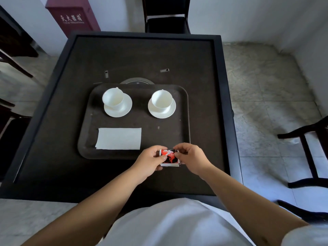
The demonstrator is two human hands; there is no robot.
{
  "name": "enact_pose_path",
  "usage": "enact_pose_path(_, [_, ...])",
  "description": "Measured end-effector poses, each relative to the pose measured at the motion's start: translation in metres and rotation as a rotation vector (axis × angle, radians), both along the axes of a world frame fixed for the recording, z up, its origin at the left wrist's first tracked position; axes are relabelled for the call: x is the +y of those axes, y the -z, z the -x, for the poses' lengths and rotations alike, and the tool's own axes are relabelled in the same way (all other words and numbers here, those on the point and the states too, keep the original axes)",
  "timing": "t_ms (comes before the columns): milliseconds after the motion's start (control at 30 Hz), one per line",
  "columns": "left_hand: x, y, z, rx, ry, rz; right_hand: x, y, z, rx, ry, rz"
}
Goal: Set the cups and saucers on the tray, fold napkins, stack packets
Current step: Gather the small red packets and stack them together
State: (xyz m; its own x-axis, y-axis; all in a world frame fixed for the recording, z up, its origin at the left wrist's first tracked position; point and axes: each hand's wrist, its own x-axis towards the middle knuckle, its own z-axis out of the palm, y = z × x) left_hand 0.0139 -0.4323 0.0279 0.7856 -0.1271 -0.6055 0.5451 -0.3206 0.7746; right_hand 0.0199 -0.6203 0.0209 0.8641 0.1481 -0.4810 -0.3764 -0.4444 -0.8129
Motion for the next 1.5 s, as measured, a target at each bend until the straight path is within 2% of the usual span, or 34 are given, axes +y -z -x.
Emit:
enact_pose_path(133, [0.004, 0.009, -0.023, -0.040, 0.044, -0.131, 0.012, 0.008, -0.021, 0.005, 0.037, 0.051])
enact_pose_path(367, [0.019, 0.033, -0.058, -0.244, 0.378, -0.374, 0.033, 0.032, -0.060, 0.067, 0.127, 0.098])
enact_pose_path(600, [0.022, 0.053, -0.072, -0.400, 0.582, -0.581, 0.041, 0.050, -0.072, 0.048, 0.037, 0.242])
enact_pose_path(733, [0.023, 0.057, -0.072, -0.545, 0.672, -0.681, 0.041, 0.047, -0.068, -0.072, -0.098, 0.383])
enact_pose_path(933, [0.023, 0.058, -0.074, -0.537, 0.707, -0.709, 0.036, 0.041, -0.058, -0.264, -0.508, 0.624])
enact_pose_path(1033, [0.023, 0.056, -0.075, -0.540, 0.750, -0.728, 0.034, 0.040, -0.062, -0.337, -0.631, 0.710])
enact_pose_path(1233, [0.025, 0.052, -0.076, -0.568, 0.810, -0.771, 0.033, 0.037, -0.069, -0.405, -0.716, 0.777])
enact_pose_path(1500, [0.025, 0.047, -0.074, -0.573, 0.830, -0.761, 0.032, 0.034, -0.066, -0.292, -0.673, 0.747])
